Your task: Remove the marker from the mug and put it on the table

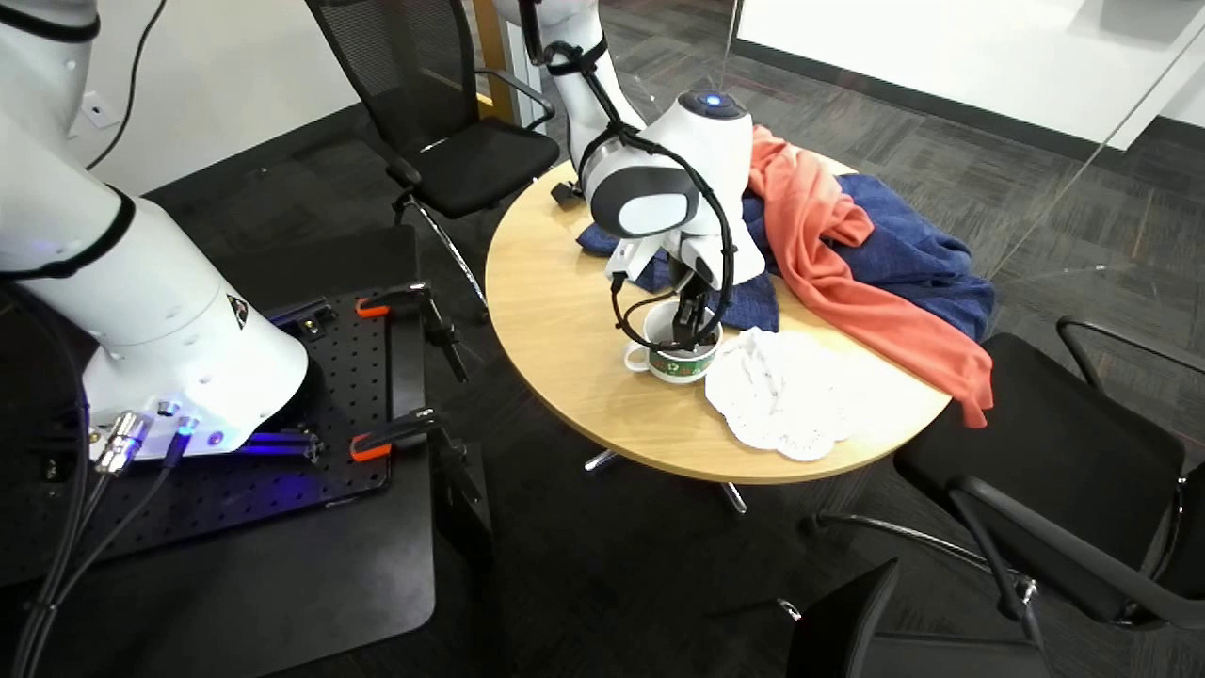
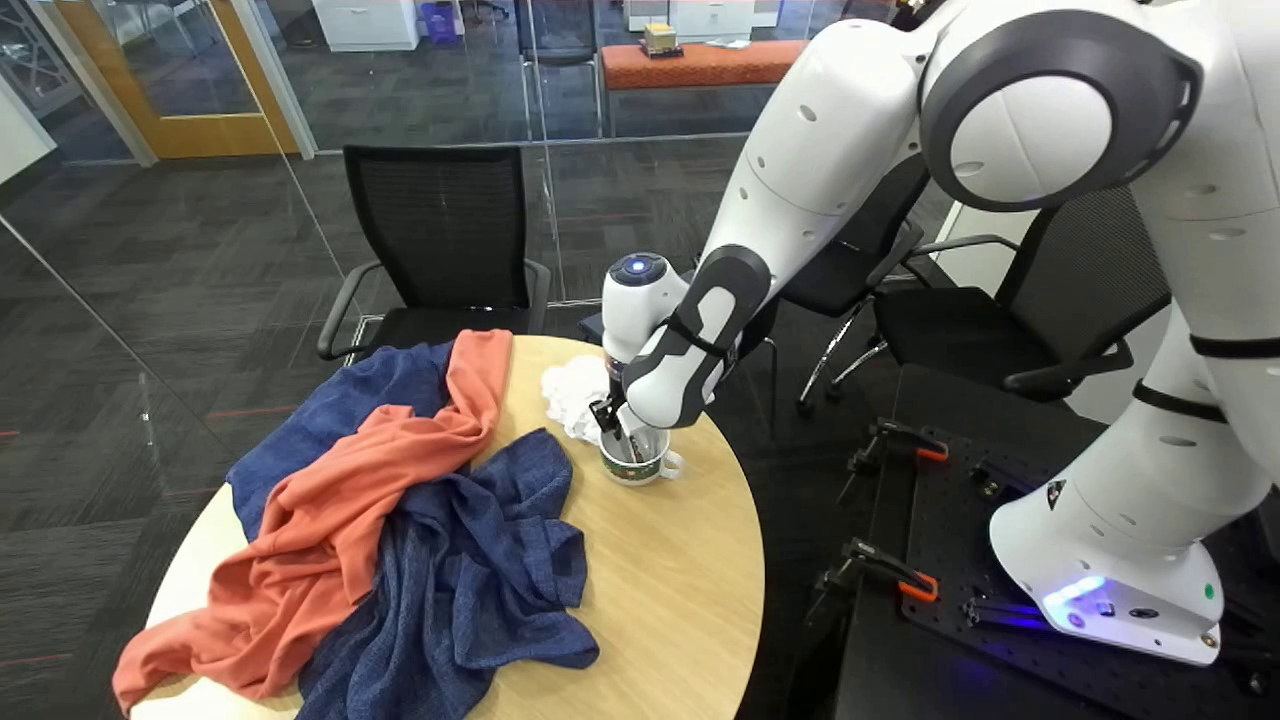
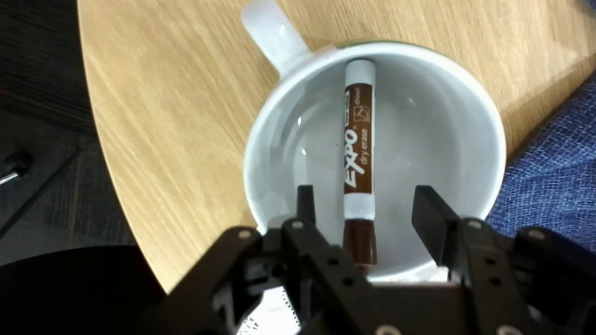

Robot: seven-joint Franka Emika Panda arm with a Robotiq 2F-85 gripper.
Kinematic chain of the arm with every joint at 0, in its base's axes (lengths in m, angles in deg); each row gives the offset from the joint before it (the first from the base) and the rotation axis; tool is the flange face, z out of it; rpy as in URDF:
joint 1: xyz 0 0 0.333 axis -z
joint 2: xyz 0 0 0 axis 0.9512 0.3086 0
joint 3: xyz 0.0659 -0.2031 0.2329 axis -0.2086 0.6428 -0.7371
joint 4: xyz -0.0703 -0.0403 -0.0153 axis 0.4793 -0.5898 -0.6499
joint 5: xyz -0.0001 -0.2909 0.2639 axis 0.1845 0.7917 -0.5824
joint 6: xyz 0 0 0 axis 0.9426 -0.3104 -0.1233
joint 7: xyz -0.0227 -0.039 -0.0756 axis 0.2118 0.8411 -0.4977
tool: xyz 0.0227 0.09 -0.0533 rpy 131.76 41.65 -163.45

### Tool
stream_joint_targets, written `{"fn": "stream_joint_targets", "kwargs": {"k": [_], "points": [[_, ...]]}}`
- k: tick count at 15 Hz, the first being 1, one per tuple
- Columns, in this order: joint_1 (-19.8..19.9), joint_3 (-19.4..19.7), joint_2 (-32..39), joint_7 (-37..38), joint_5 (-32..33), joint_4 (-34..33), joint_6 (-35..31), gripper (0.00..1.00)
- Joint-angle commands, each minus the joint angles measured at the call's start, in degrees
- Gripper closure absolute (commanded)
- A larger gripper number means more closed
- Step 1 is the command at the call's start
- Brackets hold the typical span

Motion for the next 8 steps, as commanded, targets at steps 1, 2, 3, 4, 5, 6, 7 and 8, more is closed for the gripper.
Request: {"fn": "stream_joint_targets", "kwargs": {"k": [1,2,3,4,5,6,7,8], "points": [[-0.41,1.04,2.61,-2.44,-1.33,-2.55,-1.18,0.41],[-0.4,1.07,3.12,-2.54,-1.31,-2.93,-1.22,0.4],[-0.53,1.19,3.62,-2.54,-1.28,-3.28,-1.34,0.41],[-0.66,1.25,4.06,-2.61,-1.28,-3.62,-1.42,0.48],[-0.72,1.27,4.43,-2.95,-1.34,-3.9,-1.47,0.67],[-0.81,1.26,4.69,-3.2,-1.43,-4.08,-1.55,0.73],[-1.02,1.36,4.87,-3.16,-1.46,-4.17,-1.59,0.82],[-1.23,1.46,4.94,-3.07,-1.48,-4.2,-1.62,0.89]]}}
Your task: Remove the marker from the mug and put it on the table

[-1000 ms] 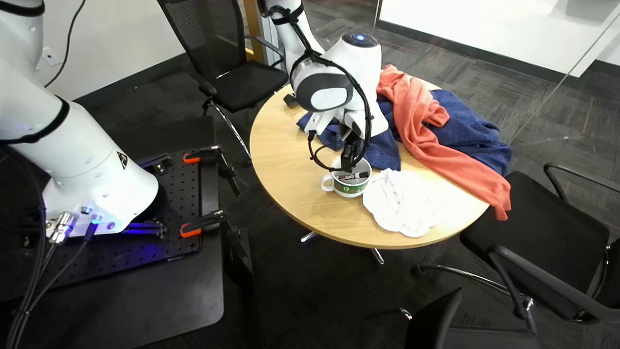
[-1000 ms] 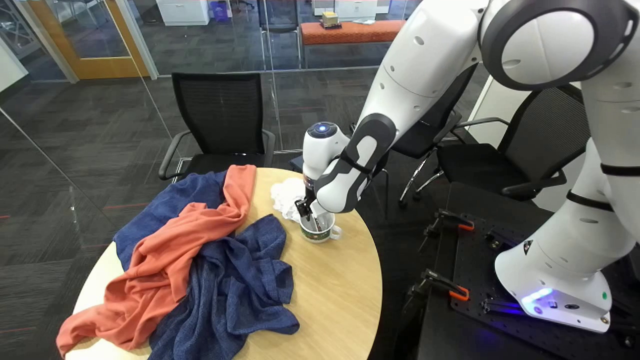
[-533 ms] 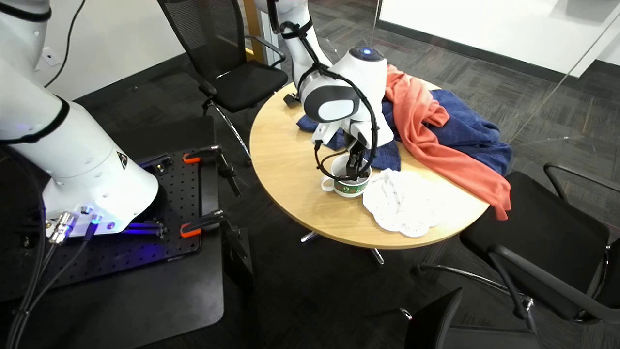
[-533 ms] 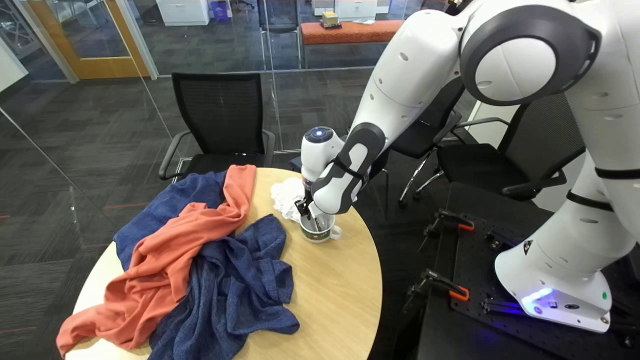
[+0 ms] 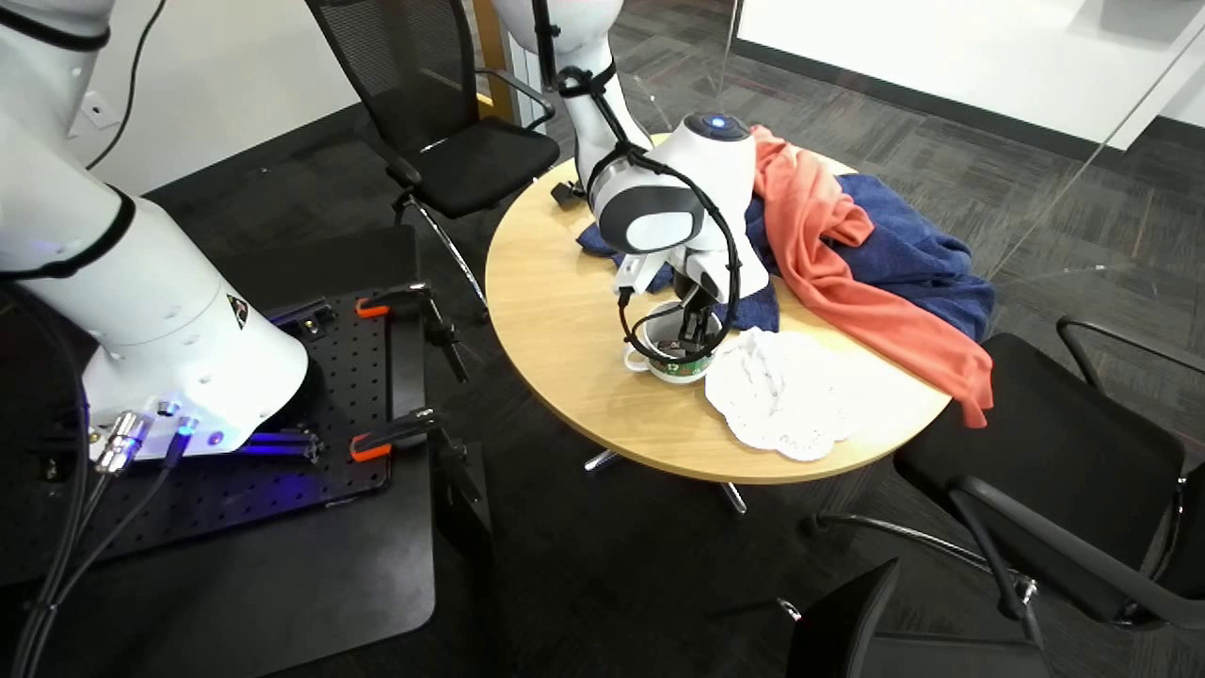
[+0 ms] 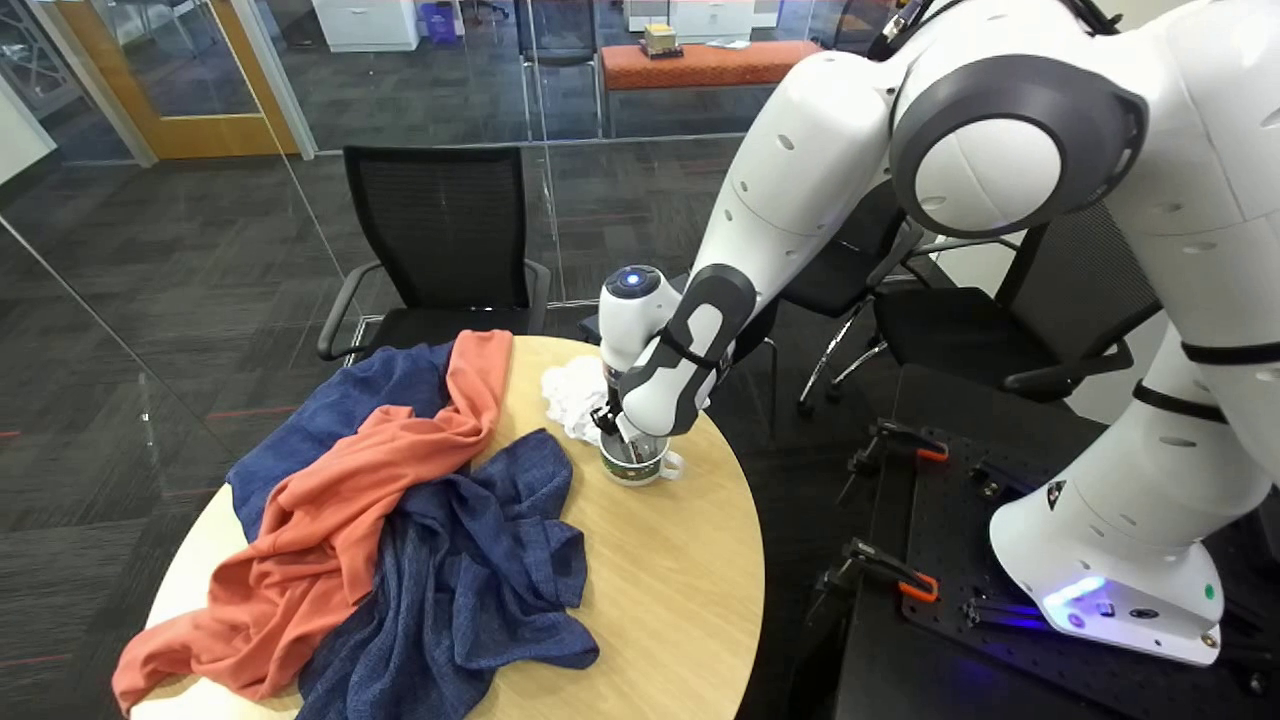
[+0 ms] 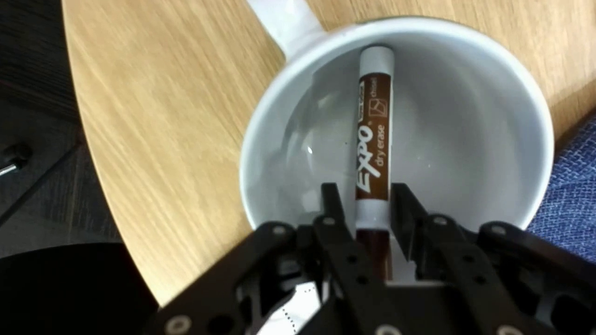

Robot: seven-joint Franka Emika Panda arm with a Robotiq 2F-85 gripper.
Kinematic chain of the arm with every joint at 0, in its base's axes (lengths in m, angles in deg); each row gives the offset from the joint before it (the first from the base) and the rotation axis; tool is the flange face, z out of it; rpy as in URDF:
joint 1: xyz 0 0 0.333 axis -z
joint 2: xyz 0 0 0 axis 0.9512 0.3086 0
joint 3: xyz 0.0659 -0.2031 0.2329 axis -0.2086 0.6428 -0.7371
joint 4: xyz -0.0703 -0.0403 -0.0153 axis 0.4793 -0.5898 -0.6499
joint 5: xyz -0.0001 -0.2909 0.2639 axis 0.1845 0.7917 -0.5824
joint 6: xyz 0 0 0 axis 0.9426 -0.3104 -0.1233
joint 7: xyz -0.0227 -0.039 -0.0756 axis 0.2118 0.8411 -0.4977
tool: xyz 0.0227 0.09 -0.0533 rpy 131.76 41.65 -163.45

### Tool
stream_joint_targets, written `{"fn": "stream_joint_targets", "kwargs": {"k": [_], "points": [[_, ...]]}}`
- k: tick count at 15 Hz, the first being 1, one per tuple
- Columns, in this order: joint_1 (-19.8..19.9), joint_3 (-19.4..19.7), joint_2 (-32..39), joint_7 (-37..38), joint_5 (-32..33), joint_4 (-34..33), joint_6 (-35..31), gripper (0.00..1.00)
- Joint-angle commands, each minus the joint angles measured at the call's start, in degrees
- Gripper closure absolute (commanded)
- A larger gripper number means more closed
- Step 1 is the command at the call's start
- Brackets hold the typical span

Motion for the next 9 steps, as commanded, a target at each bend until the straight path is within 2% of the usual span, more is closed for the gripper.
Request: {"fn": "stream_joint_targets", "kwargs": {"k": [1,2,3,9], "points": [[-1.38,1.07,0.57,-1.85,-1.47,-0.5,-1.43,0.98],[-2.12,1.69,0.0,-1.24,-1.47,0.07,-1.35,1.0],[-2.58,2.03,-0.78,-1.08,-1.45,0.88,-1.73,0.96],[-5.71,4.53,-7.79,-1.62,-1.45,7.59,-5.41,0.95]]}}
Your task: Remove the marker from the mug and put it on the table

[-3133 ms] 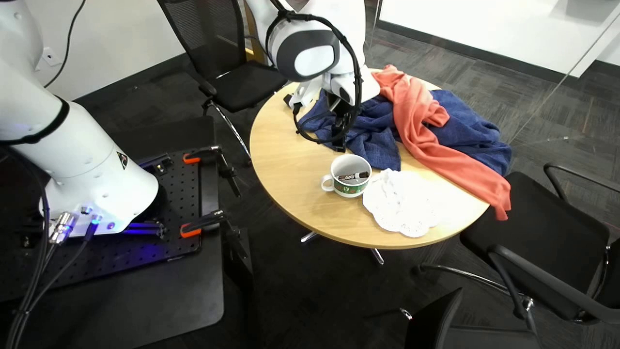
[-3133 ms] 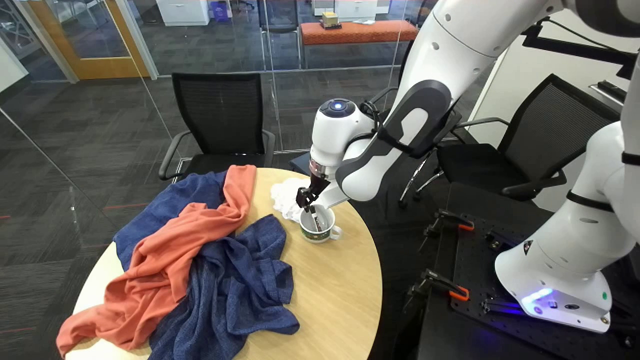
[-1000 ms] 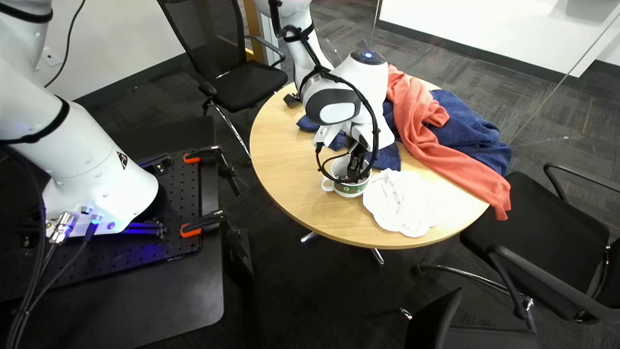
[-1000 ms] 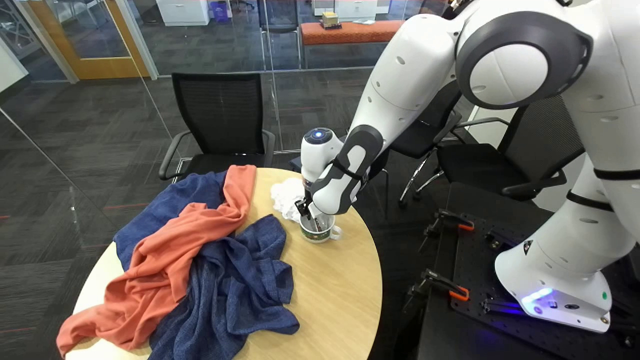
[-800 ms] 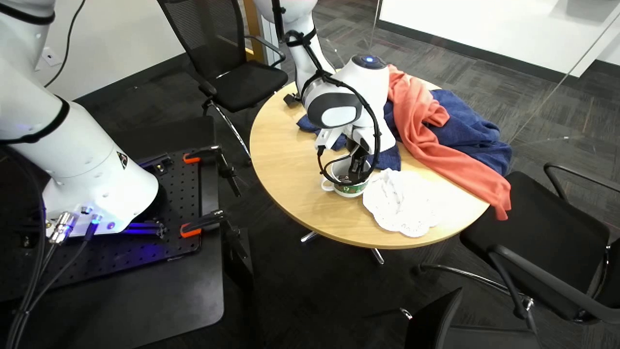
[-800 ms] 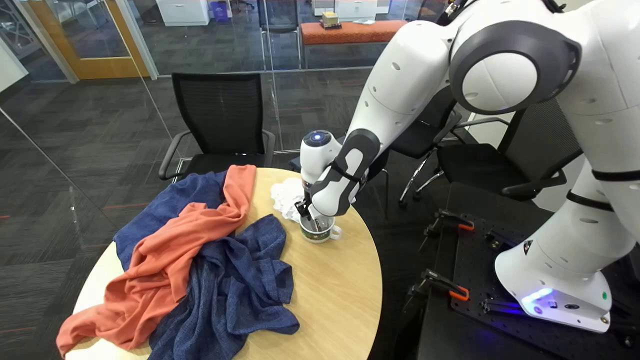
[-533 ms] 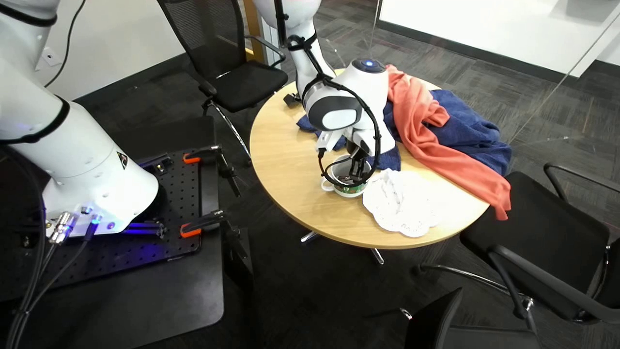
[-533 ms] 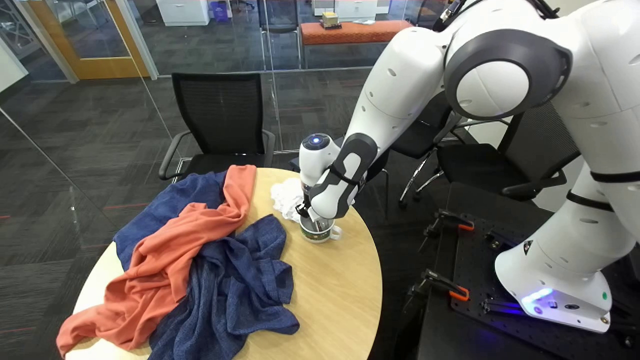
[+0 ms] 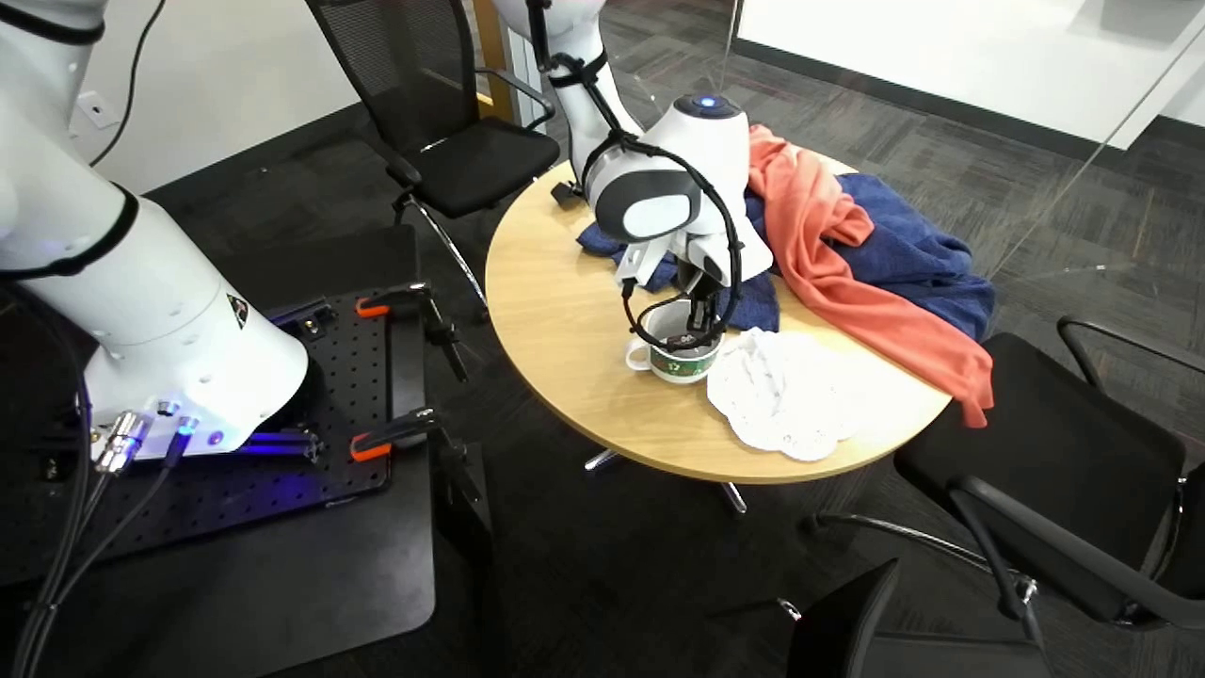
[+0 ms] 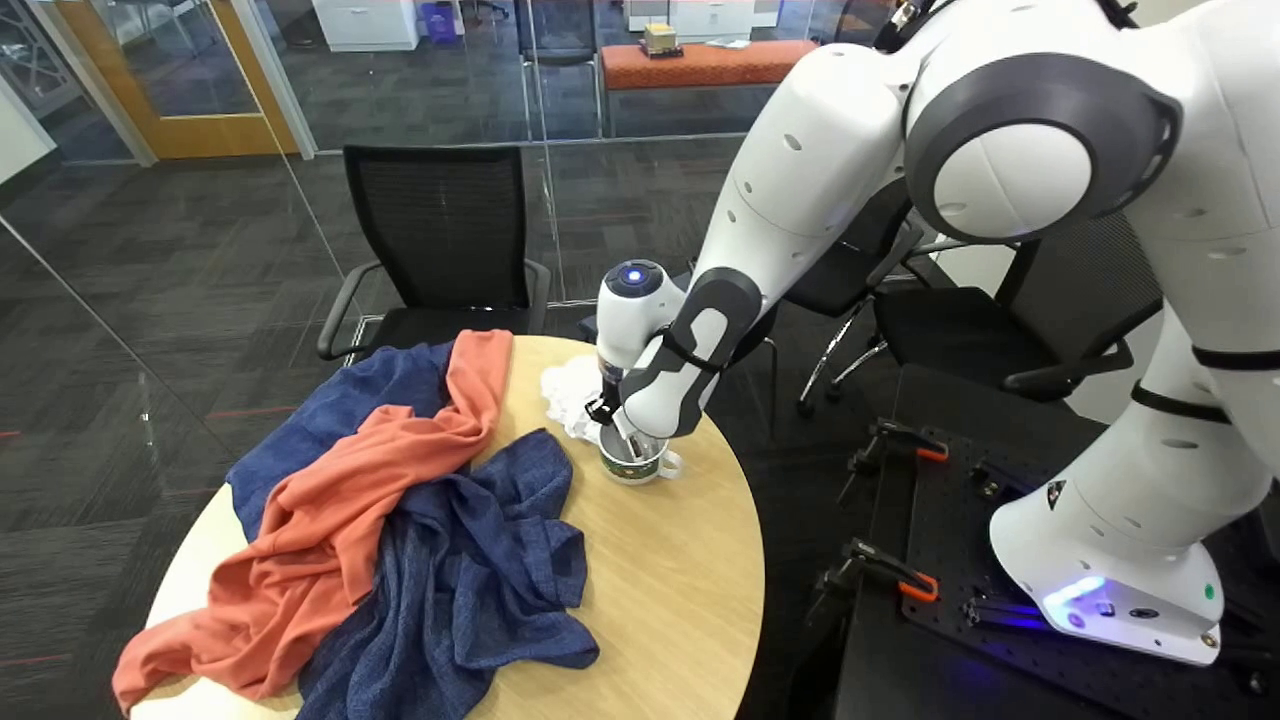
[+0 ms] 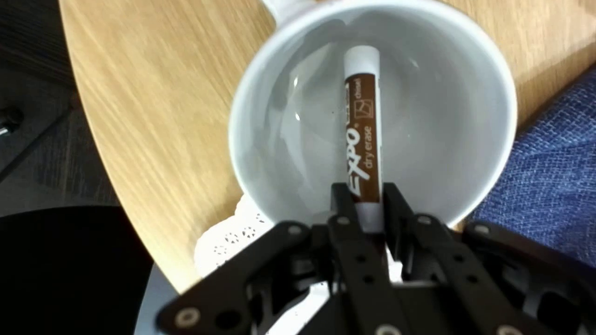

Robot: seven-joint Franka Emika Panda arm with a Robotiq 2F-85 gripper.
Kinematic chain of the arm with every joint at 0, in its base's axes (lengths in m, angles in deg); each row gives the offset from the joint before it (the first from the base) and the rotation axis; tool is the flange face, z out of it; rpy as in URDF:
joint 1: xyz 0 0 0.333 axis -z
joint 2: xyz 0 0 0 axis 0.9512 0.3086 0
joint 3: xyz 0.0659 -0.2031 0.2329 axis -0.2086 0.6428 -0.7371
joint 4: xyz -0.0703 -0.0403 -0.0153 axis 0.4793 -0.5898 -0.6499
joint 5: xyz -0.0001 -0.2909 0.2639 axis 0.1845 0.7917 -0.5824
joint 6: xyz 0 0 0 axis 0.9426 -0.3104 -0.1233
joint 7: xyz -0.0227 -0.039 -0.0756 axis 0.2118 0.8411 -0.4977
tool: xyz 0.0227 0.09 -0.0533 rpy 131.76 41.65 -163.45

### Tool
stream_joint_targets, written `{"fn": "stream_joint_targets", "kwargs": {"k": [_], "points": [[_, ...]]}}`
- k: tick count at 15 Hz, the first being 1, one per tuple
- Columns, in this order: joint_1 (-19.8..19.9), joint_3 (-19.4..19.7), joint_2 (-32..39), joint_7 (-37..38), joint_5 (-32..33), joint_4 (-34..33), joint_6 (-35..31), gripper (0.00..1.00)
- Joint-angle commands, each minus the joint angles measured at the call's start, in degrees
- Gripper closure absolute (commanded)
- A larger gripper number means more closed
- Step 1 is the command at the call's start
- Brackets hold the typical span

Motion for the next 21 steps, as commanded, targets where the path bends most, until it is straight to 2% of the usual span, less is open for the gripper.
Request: {"fn": "stream_joint_targets", "kwargs": {"k": [1,7,12,21], "points": [[-1.44,0.89,-7.79,-2.27,-1.43,7.2,-2.39,0.95],[-1.92,0.04,-18.07,-4.52,-0.34,14.83,-1.01,0.95],[-1.65,-3.1,-22.86,-7.63,0.22,18.76,1.2,0.95],[-2.96,-8.83,-18.69,-6.63,-0.52,19.06,3.36,0.95]]}}
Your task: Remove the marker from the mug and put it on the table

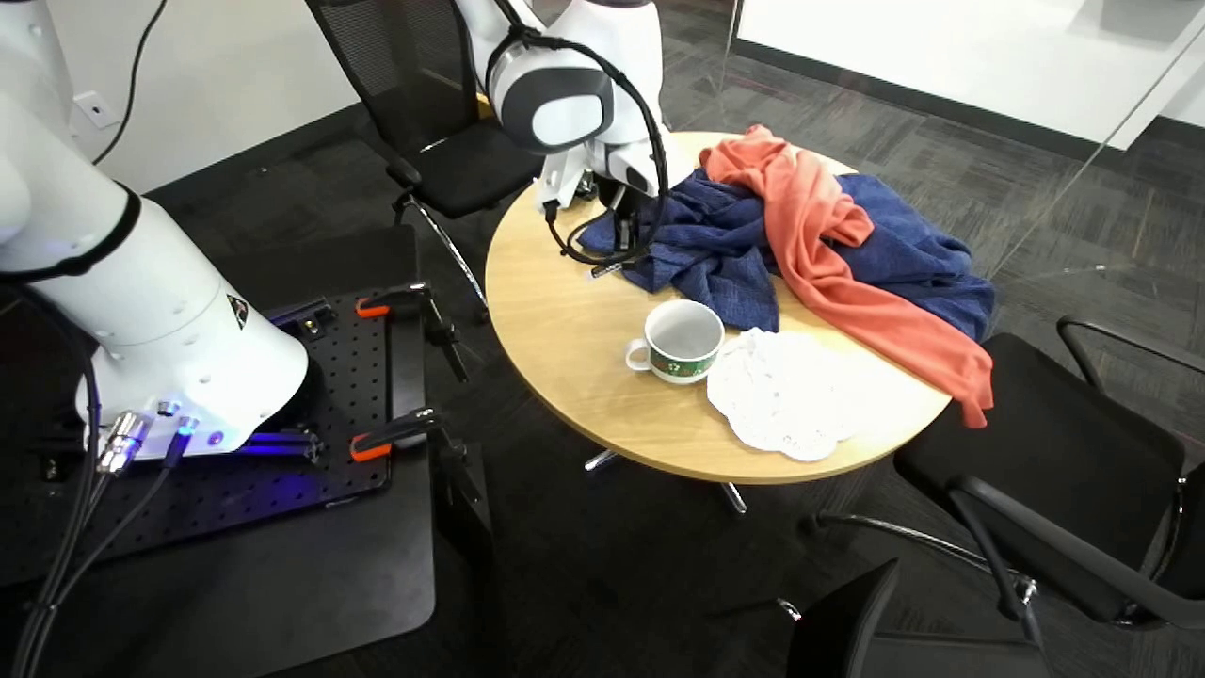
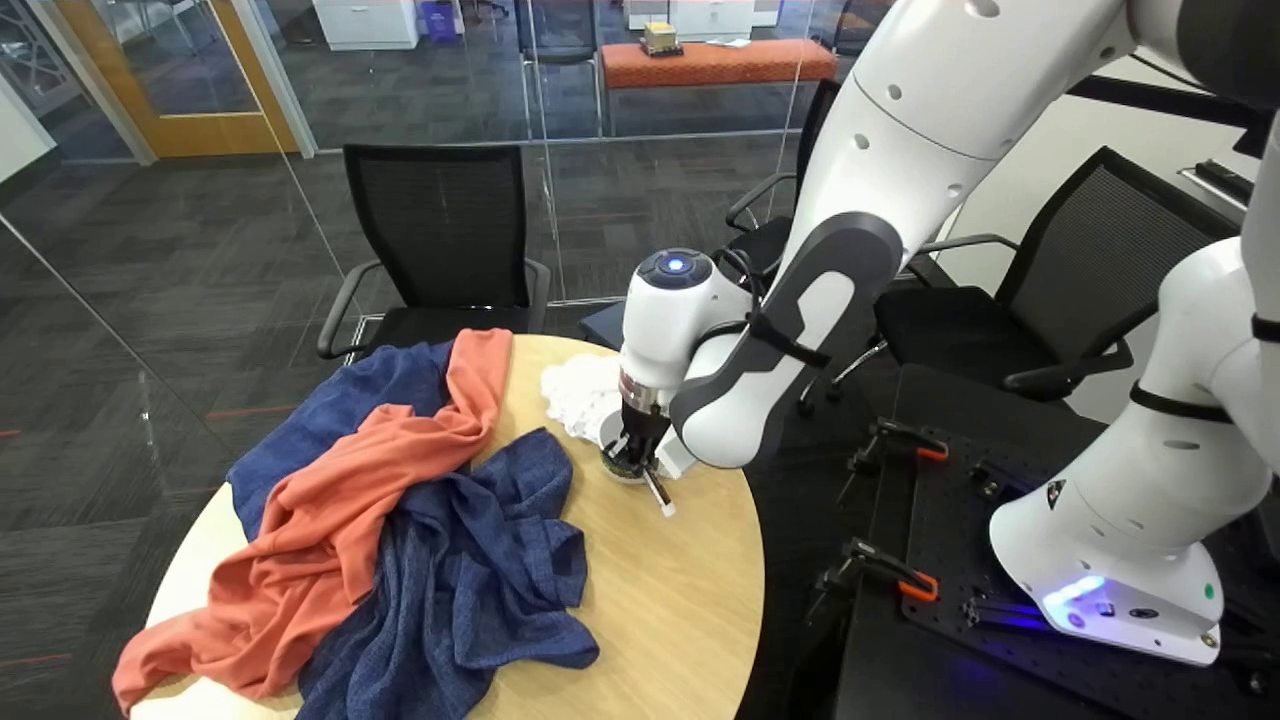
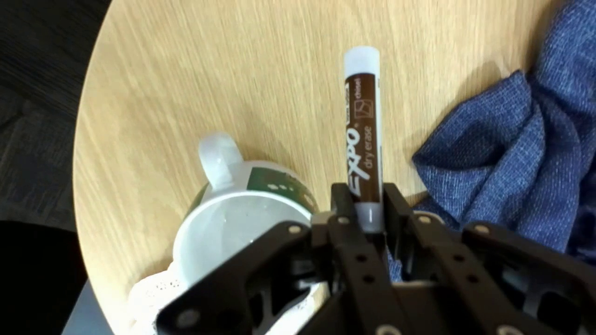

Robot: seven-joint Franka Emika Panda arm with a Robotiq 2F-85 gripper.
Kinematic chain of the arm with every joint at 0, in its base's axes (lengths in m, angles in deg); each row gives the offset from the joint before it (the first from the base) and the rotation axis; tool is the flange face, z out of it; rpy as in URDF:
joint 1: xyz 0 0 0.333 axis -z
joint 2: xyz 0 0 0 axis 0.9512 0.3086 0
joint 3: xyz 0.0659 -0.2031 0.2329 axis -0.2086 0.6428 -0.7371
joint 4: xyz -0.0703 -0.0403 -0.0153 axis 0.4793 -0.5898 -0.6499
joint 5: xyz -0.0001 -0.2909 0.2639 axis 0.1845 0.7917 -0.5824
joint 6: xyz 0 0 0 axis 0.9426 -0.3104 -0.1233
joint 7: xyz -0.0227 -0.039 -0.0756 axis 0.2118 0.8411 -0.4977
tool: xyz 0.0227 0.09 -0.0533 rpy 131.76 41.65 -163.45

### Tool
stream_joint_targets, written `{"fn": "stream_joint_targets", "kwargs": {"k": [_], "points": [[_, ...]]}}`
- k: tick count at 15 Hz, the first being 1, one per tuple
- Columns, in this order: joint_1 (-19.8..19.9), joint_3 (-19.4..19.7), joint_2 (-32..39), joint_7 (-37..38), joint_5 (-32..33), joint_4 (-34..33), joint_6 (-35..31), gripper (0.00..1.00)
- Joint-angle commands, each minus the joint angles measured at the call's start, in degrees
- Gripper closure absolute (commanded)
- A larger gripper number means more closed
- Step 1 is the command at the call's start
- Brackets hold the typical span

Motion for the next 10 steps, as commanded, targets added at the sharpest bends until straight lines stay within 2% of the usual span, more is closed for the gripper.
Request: {"fn": "stream_joint_targets", "kwargs": {"k": [1,10], "points": [[-0.42,-1.81,2.35,-0.8,-0.73,-0.82,2.03,0.95],[-1.73,-5.05,14.73,-2.1,-0.8,-8.89,1.37,0.95]]}}
